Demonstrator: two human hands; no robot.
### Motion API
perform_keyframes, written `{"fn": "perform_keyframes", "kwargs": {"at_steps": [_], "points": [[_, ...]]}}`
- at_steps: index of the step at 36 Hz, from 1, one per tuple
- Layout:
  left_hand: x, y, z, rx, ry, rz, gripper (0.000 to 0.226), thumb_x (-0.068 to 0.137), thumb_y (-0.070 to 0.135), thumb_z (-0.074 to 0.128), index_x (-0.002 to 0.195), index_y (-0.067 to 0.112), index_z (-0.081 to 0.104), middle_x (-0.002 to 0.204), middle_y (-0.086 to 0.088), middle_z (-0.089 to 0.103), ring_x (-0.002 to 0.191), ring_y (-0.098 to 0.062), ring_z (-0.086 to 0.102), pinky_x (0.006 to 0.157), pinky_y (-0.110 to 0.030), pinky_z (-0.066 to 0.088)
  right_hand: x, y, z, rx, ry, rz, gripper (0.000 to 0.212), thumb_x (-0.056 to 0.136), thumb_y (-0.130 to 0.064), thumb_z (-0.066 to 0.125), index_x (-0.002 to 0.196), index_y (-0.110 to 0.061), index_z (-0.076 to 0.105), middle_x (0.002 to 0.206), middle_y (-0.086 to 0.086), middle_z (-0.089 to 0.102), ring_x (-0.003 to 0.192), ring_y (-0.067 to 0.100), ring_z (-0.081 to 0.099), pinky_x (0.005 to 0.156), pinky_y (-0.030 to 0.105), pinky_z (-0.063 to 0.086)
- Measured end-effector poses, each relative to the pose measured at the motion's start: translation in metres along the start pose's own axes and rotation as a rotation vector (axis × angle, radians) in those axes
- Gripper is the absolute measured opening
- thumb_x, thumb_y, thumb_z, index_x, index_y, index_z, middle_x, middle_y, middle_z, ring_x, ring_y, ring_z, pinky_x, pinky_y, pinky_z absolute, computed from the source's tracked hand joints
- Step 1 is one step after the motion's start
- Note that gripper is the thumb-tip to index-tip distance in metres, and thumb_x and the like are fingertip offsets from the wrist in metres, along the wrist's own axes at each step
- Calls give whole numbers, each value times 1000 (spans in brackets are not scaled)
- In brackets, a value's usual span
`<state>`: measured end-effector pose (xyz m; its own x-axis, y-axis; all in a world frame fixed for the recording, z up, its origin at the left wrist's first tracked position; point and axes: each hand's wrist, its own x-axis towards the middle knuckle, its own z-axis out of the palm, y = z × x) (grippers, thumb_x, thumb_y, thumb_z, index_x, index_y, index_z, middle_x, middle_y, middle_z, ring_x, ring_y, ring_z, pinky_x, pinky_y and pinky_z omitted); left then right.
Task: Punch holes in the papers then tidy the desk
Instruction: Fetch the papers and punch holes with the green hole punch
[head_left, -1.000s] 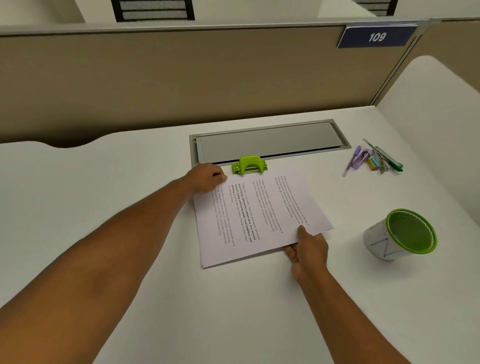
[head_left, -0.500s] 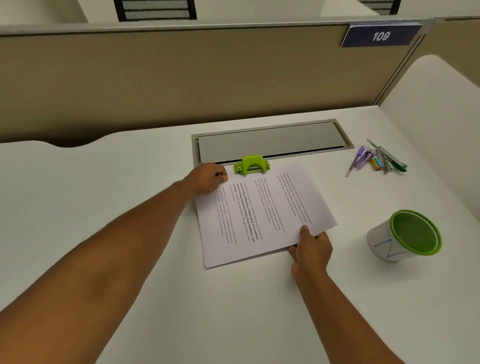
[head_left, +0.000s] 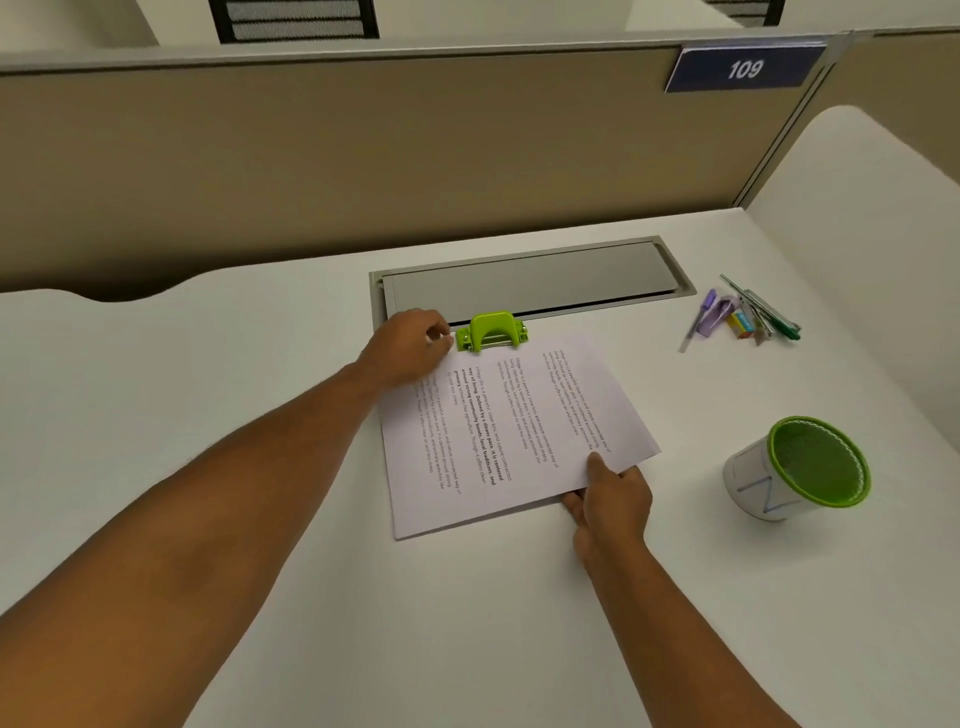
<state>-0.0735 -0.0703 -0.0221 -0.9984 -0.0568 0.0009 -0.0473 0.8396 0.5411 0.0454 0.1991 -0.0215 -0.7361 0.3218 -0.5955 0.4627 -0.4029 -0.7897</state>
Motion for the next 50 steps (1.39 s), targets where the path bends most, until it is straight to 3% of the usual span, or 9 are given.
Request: {"fn": "perform_keyframes", "kwargs": {"at_steps": [5,10,15,21,25,34,40,50], "points": [[25,34,4,-38,80,60,33,100,36,42,117,17,62,117,-4,64,107,-20,56,87,-36,47,-3,4,1,-8,14,-10,29,98,-13,57,123,-27,55,110,-3,67,95,22,68,67,36,61],[57,75,15,-78,20,81,37,103,36,33,123,16,58,124,-8,62,116,-26,53,97,-40,44,-2,6,2,-4,23,-37,27,98,-12,57,120,-28,56,108,-4,67,95,22,68,70,37,61],[81,86,33,-11,-133,-8,59,102,53,22,147,18,37,157,-9,32,150,-26,12,117,-49,22,-2,9,1,-16,5,-108,27,98,-13,57,107,-39,57,107,-6,68,96,19,68,78,44,61],[91,75,45,175,-213,-72,75,96,65,11,154,18,21,164,-7,11,151,-28,-10,118,-54,2,-1,12,0,-33,7,-142,27,98,-14,57,100,-41,60,105,-6,69,97,19,68,84,49,59],[91,72,48,238,-228,-89,73,97,64,9,155,20,17,165,-6,3,149,-29,-18,117,-56,-4,0,12,2,-22,10,-123,25,97,-15,58,99,-39,60,104,-5,70,97,19,68,85,50,59],[88,77,49,284,-245,-119,69,98,61,10,155,22,16,165,-6,-1,148,-30,-22,116,-59,-8,-2,14,13,64,10,-82,27,96,-12,59,99,-38,62,104,-5,70,94,18,69,79,42,61],[90,75,50,321,-243,-120,69,98,61,9,155,23,16,165,-7,-5,147,-32,-25,115,-62,-9,-1,13,15,49,13,-74,25,96,-13,59,101,-37,61,106,-4,70,96,19,69,82,45,60],[88,79,48,364,-249,-115,72,97,64,9,156,23,8,163,-8,-14,146,-32,-27,115,-62,-9,1,11,19,54,15,-53,25,96,-13,60,101,-38,60,106,-6,69,92,16,69,67,32,61]]}}
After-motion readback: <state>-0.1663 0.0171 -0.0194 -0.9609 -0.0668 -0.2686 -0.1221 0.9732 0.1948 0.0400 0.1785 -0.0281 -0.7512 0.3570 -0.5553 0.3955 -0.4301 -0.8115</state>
